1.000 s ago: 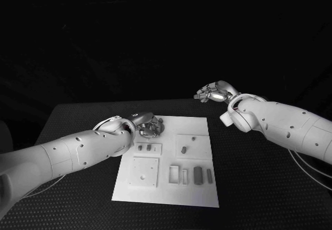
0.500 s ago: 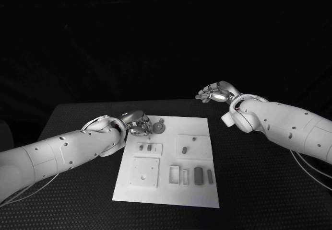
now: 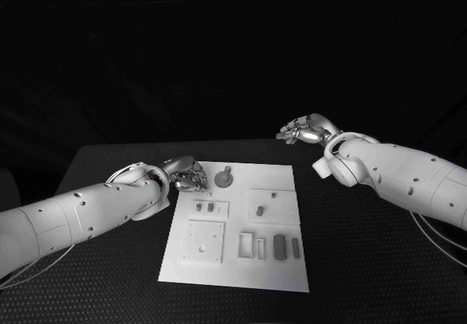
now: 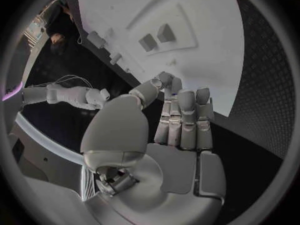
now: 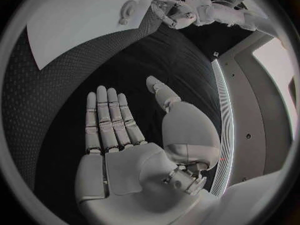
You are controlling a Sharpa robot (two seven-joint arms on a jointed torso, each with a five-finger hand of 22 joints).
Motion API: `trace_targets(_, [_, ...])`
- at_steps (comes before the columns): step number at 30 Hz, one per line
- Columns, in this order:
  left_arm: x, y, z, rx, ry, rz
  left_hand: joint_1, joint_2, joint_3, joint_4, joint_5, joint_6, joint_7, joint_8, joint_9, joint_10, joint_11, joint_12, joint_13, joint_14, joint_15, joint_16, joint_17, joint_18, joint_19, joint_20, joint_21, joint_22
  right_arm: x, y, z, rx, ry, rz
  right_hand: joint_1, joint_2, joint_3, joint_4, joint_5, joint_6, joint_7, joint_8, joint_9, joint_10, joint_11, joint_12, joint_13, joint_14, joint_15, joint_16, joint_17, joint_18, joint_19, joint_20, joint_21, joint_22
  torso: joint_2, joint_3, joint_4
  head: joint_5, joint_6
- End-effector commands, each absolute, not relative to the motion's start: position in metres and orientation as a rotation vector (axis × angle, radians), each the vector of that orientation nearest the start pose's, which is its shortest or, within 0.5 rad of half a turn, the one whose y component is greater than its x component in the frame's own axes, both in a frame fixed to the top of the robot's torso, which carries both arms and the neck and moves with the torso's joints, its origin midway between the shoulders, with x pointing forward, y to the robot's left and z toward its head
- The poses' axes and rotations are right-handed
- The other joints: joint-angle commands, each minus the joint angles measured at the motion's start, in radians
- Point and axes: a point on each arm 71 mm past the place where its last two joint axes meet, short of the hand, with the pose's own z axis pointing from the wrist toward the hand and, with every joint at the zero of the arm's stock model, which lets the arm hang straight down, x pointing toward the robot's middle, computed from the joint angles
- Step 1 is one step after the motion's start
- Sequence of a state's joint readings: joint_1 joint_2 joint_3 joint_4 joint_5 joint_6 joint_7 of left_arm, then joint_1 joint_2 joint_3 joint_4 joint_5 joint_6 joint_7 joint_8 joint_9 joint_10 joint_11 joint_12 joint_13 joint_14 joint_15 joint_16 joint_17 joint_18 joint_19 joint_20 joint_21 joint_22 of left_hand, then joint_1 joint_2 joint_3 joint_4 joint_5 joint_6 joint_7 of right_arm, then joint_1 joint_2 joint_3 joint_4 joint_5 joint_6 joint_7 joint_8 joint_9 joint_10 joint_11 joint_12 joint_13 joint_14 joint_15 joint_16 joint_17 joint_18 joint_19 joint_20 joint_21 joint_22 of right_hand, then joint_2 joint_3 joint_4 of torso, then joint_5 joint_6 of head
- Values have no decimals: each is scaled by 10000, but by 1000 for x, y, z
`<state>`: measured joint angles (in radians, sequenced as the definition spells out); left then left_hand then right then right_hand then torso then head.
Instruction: Assemble the parts on the task board
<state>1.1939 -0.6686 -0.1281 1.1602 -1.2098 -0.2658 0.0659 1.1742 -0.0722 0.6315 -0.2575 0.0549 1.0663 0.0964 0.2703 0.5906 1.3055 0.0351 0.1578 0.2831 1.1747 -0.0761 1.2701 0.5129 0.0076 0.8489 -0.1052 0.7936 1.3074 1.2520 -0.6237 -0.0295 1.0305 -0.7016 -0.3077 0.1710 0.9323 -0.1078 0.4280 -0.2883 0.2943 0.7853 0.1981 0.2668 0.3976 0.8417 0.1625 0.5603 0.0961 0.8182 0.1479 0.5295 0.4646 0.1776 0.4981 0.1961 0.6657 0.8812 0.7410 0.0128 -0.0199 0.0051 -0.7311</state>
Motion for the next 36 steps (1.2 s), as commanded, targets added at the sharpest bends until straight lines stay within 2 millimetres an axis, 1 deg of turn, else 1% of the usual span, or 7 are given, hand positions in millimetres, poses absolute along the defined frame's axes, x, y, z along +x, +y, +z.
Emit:
trace_targets(1, [531, 212, -241, 101, 18177, -7033, 2, 70, 67, -23, 29, 90, -1, 30, 13, 62, -16, -66, 13, 50, -22, 47, -10, 76, 33, -669, 65, 185, 577, -239, -177, 5254, 15715, 9516, -108, -6, 52, 14, 57, -23, 153, 39, -12, 59, 13, 38, -16, -97, 0, 60, -10, 139, -8, 79, -53, 17, 2, 5, -6, 7, -12])
trace_targets(6, [532, 210, -242, 257, 18285, -6970, 3, 73, 74, -28, 27, 89, 0, 27, 10, 67, -16, -75, 12, 62, -23, 55, -10, 76, 39, -672, 68, 184, 577, -239, -177, 5252, 15711, 9519, -109, -5, 53, 14, 57, -22, 153, 40, -14, 59, 13, 40, -20, -98, 0, 62, -13, 140, -9, 80, -54, 19, 7, 3, -13, 15, -33])
trace_targets(9, [532, 210, -243, 287, 18363, -6941, 1, 72, 77, -30, 25, 89, 1, 26, 9, 68, -16, -80, 11, 66, -23, 59, -10, 75, 40, -673, 69, 184, 577, -239, -177, 5255, 15713, 9513, -109, -5, 53, 14, 56, -22, 153, 40, -15, 59, 13, 41, -23, -98, 0, 63, -14, 141, -8, 81, -55, 20, 0, 24, -24, 35, -48])
trace_targets(11, [532, 210, -243, 419, 18406, -6856, 0, 73, 78, -30, 24, 88, 1, 25, 8, 69, -16, -82, 11, 67, -23, 60, -10, 75, 41, -673, 69, 183, 577, -239, -177, 5260, 15704, 9505, -109, -5, 53, 14, 56, -22, 153, 41, -15, 59, 13, 42, -25, -98, 0, 64, -15, 142, -8, 81, -55, 21, 0, 25, -26, 41, -60])
trace_targets(28, [529, 208, -252, 422, 18591, -6864, -6, 84, 89, -37, 20, 81, 5, 18, 3, 70, -13, -104, 7, 71, -21, 65, -16, 71, 42, -675, 70, 181, 577, -238, -177, 5249, 15704, 9522, -106, -4, 56, 14, 57, -22, 153, 44, -21, 59, 13, 50, -39, -100, 0, 72, -25, 146, -9, 85, -58, 27, 3, 11, -29, 21, -83])
trace_targets(33, [530, 209, -253, 374, 18624, -6773, -6, 88, 92, -40, 19, 78, 6, 16, 1, 71, -12, -111, 6, 75, -20, 67, -17, 71, 45, -676, 71, 181, 577, -239, -177, 5251, 15702, 9518, -106, -3, 57, 15, 57, -22, 153, 45, -23, 59, 13, 52, -43, -100, 0, 75, -28, 147, -9, 86, -59, 29, -8, 24, -16, 20, -84])
trace_targets(36, [530, 209, -253, 377, 18616, -6774, -6, 89, 94, -42, 19, 76, 7, 14, 0, 70, -12, -115, 5, 76, -20, 69, -17, 70, 46, -677, 72, 181, 577, -239, -177, 5250, 15701, 9521, -107, -2, 56, 15, 57, -21, 153, 45, -24, 60, 13, 54, -46, -100, 0, 76, -29, 147, -9, 87, -59, 30, -2, 18, -11, 13, -84])
